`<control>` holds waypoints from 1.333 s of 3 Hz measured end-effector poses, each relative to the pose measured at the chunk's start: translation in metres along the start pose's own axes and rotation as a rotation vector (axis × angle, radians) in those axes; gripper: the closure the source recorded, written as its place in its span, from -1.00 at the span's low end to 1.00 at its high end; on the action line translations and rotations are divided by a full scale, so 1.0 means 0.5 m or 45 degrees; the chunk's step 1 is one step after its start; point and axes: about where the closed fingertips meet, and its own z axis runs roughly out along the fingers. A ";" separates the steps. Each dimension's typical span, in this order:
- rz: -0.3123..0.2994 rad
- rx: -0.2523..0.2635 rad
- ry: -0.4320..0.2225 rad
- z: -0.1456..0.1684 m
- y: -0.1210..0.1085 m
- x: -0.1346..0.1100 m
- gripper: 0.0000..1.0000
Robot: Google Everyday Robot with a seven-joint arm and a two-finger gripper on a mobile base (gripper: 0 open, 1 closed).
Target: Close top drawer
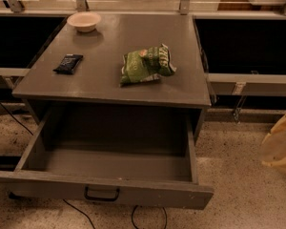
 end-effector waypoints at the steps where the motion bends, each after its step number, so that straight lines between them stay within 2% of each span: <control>1: -0.051 0.007 -0.082 -0.028 0.084 -0.020 1.00; 2: -0.069 0.028 -0.088 -0.039 0.086 -0.038 1.00; 3: -0.045 -0.051 -0.087 0.016 0.102 -0.037 1.00; 4: -0.064 -0.143 -0.074 0.078 0.129 -0.042 1.00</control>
Offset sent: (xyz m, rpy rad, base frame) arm -0.0353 0.0100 -0.0019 0.0397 -0.0091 0.0246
